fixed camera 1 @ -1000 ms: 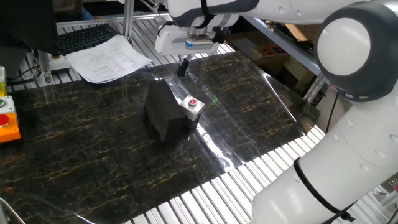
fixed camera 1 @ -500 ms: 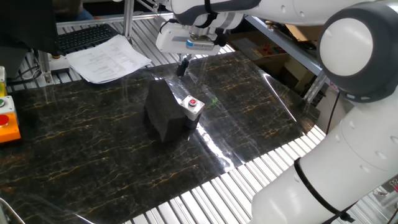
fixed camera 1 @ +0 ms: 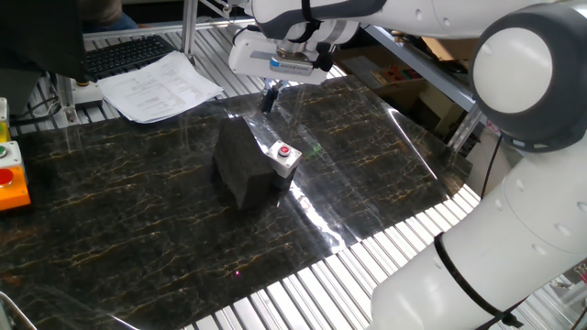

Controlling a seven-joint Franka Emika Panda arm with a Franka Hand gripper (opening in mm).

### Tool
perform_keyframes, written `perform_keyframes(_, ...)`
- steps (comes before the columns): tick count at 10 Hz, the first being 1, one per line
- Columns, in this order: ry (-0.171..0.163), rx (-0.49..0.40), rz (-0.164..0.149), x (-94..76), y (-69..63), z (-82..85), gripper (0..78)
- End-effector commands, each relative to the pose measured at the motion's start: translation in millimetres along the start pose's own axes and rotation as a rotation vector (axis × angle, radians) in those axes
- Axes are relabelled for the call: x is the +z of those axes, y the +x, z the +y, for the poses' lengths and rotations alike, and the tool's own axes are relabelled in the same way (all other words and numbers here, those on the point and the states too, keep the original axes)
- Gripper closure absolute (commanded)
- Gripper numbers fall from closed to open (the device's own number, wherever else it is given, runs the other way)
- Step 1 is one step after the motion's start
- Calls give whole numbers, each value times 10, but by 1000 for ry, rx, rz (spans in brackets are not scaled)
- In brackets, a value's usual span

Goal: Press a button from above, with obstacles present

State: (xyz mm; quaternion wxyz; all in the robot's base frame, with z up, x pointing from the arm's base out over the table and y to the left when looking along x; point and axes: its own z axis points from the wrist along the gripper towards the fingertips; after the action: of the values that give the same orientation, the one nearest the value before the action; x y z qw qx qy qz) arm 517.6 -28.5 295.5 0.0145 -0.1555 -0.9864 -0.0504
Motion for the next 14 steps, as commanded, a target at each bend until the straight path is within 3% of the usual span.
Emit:
perform_keyframes(1,-5,-2,0,-13,-5,0,776)
perform_keyframes(5,-10,-44,-2,35,-78,-67,776)
perform_keyframes(8,-10,-56,-2,126,-160,-219,776)
perform_keyframes(14,-21,-104,-12,269,-197,-517,776)
